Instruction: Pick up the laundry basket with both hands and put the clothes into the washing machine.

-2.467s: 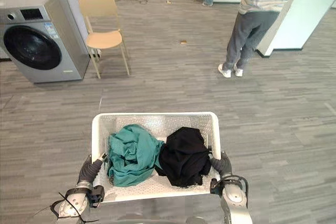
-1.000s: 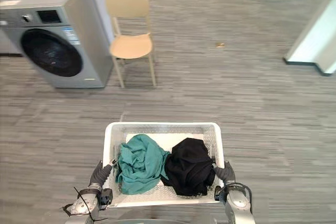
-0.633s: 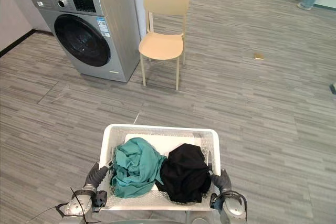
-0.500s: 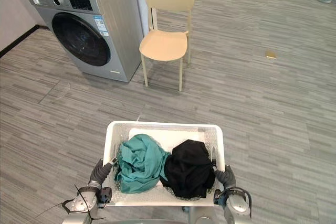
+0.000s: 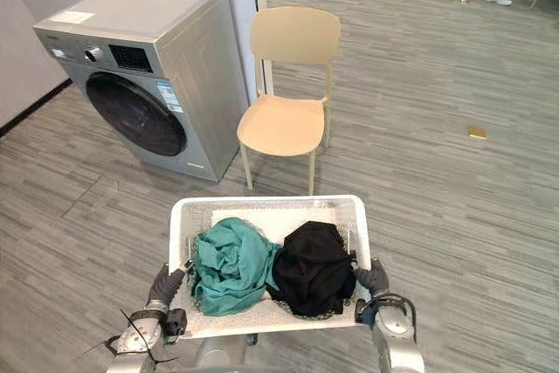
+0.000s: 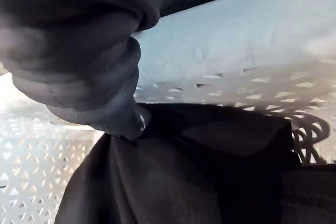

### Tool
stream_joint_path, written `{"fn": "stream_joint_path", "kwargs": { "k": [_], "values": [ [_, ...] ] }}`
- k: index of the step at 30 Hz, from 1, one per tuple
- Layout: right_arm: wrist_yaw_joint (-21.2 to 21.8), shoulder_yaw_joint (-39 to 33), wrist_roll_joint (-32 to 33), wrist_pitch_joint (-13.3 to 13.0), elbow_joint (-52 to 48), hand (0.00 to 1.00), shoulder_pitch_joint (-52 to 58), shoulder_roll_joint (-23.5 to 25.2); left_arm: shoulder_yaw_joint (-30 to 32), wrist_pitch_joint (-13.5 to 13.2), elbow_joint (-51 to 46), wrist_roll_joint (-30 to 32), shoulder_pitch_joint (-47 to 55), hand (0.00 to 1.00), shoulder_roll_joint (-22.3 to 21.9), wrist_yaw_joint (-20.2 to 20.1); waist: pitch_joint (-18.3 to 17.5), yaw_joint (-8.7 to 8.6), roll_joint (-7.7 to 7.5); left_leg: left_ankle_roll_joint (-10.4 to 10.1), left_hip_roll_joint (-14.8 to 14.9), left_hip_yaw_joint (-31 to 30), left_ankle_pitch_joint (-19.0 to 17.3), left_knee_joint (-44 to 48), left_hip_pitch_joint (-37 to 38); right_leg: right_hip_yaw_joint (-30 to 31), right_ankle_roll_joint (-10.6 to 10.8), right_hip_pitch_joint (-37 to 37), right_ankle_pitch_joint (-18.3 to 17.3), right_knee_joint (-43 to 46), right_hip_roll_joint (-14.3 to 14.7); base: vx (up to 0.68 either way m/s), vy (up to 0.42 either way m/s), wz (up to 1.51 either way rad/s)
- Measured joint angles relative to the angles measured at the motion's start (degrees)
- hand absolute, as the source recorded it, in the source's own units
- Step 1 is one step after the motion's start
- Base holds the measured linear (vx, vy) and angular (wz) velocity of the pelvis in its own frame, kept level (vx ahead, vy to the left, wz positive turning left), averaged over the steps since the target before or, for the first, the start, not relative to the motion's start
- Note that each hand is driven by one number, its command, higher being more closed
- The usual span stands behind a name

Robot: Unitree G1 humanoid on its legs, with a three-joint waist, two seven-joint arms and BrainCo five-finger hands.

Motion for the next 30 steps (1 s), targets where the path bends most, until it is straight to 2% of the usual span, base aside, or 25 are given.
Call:
{"fn": "stream_joint_path", "kwargs": {
  "k": [1, 2, 3, 4, 5, 6, 7, 8, 9, 11, 13, 14, 16, 17, 18, 19, 20, 21, 22, 23, 24, 26, 29, 30],
  "values": [
    [0.0, -0.1, 0.0, 0.0, 0.6, 1.0, 0.0, 0.2, 0.1, 0.0, 0.0, 0.0, 0.1, 1.0, 0.4, 0.1, -0.4, -0.04, -0.82, 2.2, -1.1, 0.5, -2.3, 3.3, -0.1, 0.3, 0.2, -2.6, -0.1, 7.2, -1.7, 0.57, 0.207, -0.12],
    [0.0, -0.2, 0.0, 0.0, 0.9, 1.0, -0.2, 0.2, -0.2, 0.0, -0.2, 0.0, 0.1, 1.0, 0.6, 0.1, -0.3, 0.0, -0.92, 2.7, -1.4, 0.9, -3.8, 4.5, 0.2, 0.8, 0.3, -4.9, -0.1, 12.7, -2.2, 0.54, 0.225, 0.0],
    [0.0, -0.3, 0.0, 0.0, 1.1, 1.0, -0.2, 0.7, -0.4, 0.0, -0.2, 0.0, 0.0, 1.0, 1.2, 0.4, -0.1, -0.37, -1.39, 3.9, -2.6, 1.5, -6.7, 5.9, 1.7, 1.9, 2.8, -9.9, 2.2, 26.1, -4.2, 0.56, 0.273, 0.05],
    [0.0, -0.3, 0.0, 0.0, 1.6, 1.0, -0.1, 1.6, -0.5, 0.1, -0.2, 0.0, -0.3, 1.0, 2.1, 0.6, 0.2, -0.71, -1.79, 5.0, -3.6, 2.0, -8.9, 6.3, 4.5, 3.7, 4.7, -14.2, 7.4, 38.1, -5.9, 0.53, 0.256, 0.09],
    [0.0, -0.3, 0.0, 0.0, 1.8, 1.0, 0.3, 2.0, -0.6, 0.1, -0.4, 0.0, -0.2, 1.0, 2.7, 0.8, 0.3, -0.87, -1.84, 5.3, -3.9, 2.2, -10.1, 6.3, 6.2, 4.4, 4.9, -16.2, 7.5, 43.3, -6.2, 0.42, 0.189, 0.01],
    [0.1, 0.2, 0.0, 0.0, 1.8, 1.0, 0.4, 2.6, -0.5, 0.5, -1.1, 0.0, 0.3, 1.0, 3.2, 0.9, 0.7, -1.08, -1.36, 6.2, -3.8, 2.8, -12.1, 5.7, 10.0, 4.2, 3.6, -19.8, 6.0, 50.5, -6.6, 0.37, 0.131, -0.11],
    [0.1, 0.4, 0.0, -0.1, 1.3, 1.0, 0.6, 3.4, -0.2, 0.9, -2.3, 0.3, 0.5, 1.0, 3.8, 0.9, 0.9, -1.29, -0.91, 6.9, -3.8, 3.2, -13.2, 3.8, 13.9, 2.5, 1.6, -23.1, 4.6, 51.6, -6.5, 0.36, 0.116, -0.13],
    [0.1, 0.9, 0.0, -0.1, 0.5, 1.0, 1.0, 3.8, -0.1, 1.0, -3.2, 0.7, 0.6, 1.0, 4.1, 0.8, 1.0, -1.38, -0.74, 6.8, -3.8, 3.4, -13.4, 2.7, 15.4, 1.5, 1.3, -24.7, 4.0, 50.7, -6.5, 0.4, 0.107, -0.11],
    [0.1, 1.0, 0.1, -0.1, -0.8, 1.0, 1.3, 4.3, 0.5, 1.0, -5.0, 1.1, 1.0, 1.0, 4.3, 0.8, 1.1, -1.82, -0.52, 6.6, -3.8, 3.7, -13.9, 0.7, 18.1, -1.4, 1.0, -27.5, 2.7, 46.1, -6.3, 0.3, 0.041, -0.18],
    [0.1, 1.0, 0.1, -0.4, -4.3, 1.0, 1.9, 4.8, 1.5, 1.0, -7.6, 1.2, 1.0, 1.0, 4.2, 0.8, 1.1, -1.78, -0.46, 5.7, -3.6, 5.0, -15.2, -1.5, 21.4, -6.2, 0.4, -31.4, 3.1, 29.0, -5.8, 0.34, -0.003, -0.26],
    [0.1, 1.0, 0.2, -0.8, -5.1, 1.0, 2.2, 4.9, 1.9, 0.8, -7.8, 1.2, 0.6, 1.0, 4.3, 0.8, 0.7, -1.84, -0.62, 4.4, -3.1, 5.2, -16.3, -1.4, 21.7, -5.7, -0.2, -31.7, 6.3, 17.4, -4.5, 0.29, -0.077, -0.05],
    [0.0, 1.0, 0.2, -0.7, -5.9, 1.0, 2.5, 5.0, 2.2, 0.8, -8.0, 1.2, 0.4, 1.0, 4.2, 0.8, 0.4, -1.97, -1.49, 2.7, -3.0, 4.8, -18.6, -0.9, 23.1, -4.3, -0.3, -31.9, 9.2, 11.2, -4.2, 0.32, -0.127, 0.11],
    [-0.3, 0.9, 0.2, -0.7, -6.1, 1.0, 3.3, 4.9, 1.8, 0.9, -8.0, 1.5, 0.4, 1.0, 4.1, 0.8, -0.1, -2.11, -2.31, 1.6, -2.6, 2.6, -21.6, 0.2, 24.6, -3.4, -1.0, -31.4, 11.6, 12.0, -4.2, 0.4, -0.219, 0.43],
    [-0.7, 0.8, 0.8, -0.7, -6.3, 1.0, 4.4, 4.5, 1.3, 0.9, -7.9, 2.6, 0.5, 1.0, 3.4, 0.7, -0.9, -2.74, -1.69, 0.2, -0.2, 0.3, -24.2, 1.3, 26.1, -5.2, -1.8, -30.1, 13.9, 14.1, -2.6, 0.49, -0.317, 0.67],
    [-0.7, 0.7, 0.8, -0.7, -6.5, 1.0, 5.1, 4.4, 1.0, 1.0, -7.8, 2.9, 0.8, 1.0, 3.1, 0.8, -1.8, -3.03, -1.09, -0.1, 1.3, -0.6, -24.8, 1.0, 26.6, -6.5, -2.1, -29.0, 13.9, 14.3, -1.6, 0.65, -0.386, 0.86],
    [-0.8, 0.9, 0.9, -0.7, -6.9, 1.0, 6.0, 4.0, 0.9, 0.8, -7.8, 3.2, 2.1, 1.0, 2.5, 0.7, -3.7, -3.48, -0.28, -1.6, 3.7, -2.4, -24.5, 3.5, 26.8, -9.3, -2.9, -26.9, 10.8, 13.7, 0.8, 0.56, -0.306, 0.78],
    [-0.8, 0.8, 1.0, -0.6, -8.0, 1.0, 6.4, 3.3, 0.9, 0.9, -7.9, 3.2, 2.1, 1.0, 1.5, 0.7, -3.5, -4.05, 0.97, -1.8, 5.6, -5.2, -22.9, 14.4, 22.0, -11.8, -4.1, -24.7, 9.7, 13.7, 2.3, 0.55, -0.305, 0.68],
    [-0.8, 0.8, 1.0, -0.6, -8.5, 1.0, 6.6, 2.6, 0.9, 0.9, -7.8, 3.2, 2.1, 1.0, 0.7, 0.6, -3.2, -3.74, 1.85, -1.9, 6.2, -6.4, -20.7, 21.0, 19.4, -12.6, -4.7, -23.5, 9.3, 13.3, 3.1, 0.49, -0.286, 0.33],
    [-0.9, 0.8, 1.6, -0.5, -8.7, 1.0, 6.5, 1.1, 0.7, 0.9, -7.6, 3.2, 2.3, 1.0, -0.5, 0.1, -3.0, -2.95, 3.27, -2.2, 7.4, -7.2, -15.2, 32.3, 14.4, -12.8, -5.4, -20.7, 8.8, 11.5, 4.4, 0.38, -0.198, 0.02],
    [-1.0, 0.7, 1.7, -0.4, -8.7, 1.0, 6.4, 0.6, 0.4, 0.9, -7.4, 3.2, 2.4, 1.0, -0.8, -0.2, -3.0, -2.34, 3.8, -2.6, 7.8, -7.2, -14.9, 36.4, 12.2, -12.8, -5.4, -19.1, 8.8, 10.1, 5.0, 0.47, -0.182, -0.04],
    [-1.0, 0.4, 1.8, -0.4, -8.4, 1.0, 6.2, 0.3, 0.1, 0.7, -6.9, 3.2, 2.2, 1.0, -0.8, -0.4, -2.7, -1.75, 3.57, -2.6, 7.8, -5.9, -15.2, 40.6, 9.2, -12.5, -5.4, -15.6, 8.8, 7.1, 5.4, 0.55, -0.172, -0.04],
    [-1.0, 0.3, 1.8, -0.4, -7.4, 1.0, 5.1, 0.3, 0.3, 0.2, -5.8, 3.1, 1.6, 1.0, -0.8, -0.5, -2.6, -1.43, 3.18, -2.5, 7.7, -3.9, -15.3, 37.6, 6.8, -11.6, -5.4, -12.0, 8.8, 4.1, 5.1, 0.47, -0.12, -0.13],
    [-1.0, 1.0, 1.8, -0.4, -1.5, 1.0, -0.7, -0.2, 0.5, -0.5, -3.3, 2.2, 0.1, 1.0, 0.0, -0.2, -2.0, 0.38, 1.66, -2.3, 8.1, -2.5, -15.3, 16.4, 5.7, -7.4, -5.4, -10.3, 8.8, 2.0, 3.4, 0.34, 0.042, -0.62],
    [-1.0, 1.3, 1.8, -0.3, -0.2, 1.0, -1.5, -0.6, 0.5, -0.7, -2.2, 2.1, -0.3, 1.0, 0.2, -0.2, -2.0, 0.99, 1.66, -3.3, 8.1, -3.9, -14.1, 7.0, 5.8, -6.2, -5.2, -9.5, 8.9, 1.2, 3.3, 0.3, 0.143, -0.54]
  ]
}}
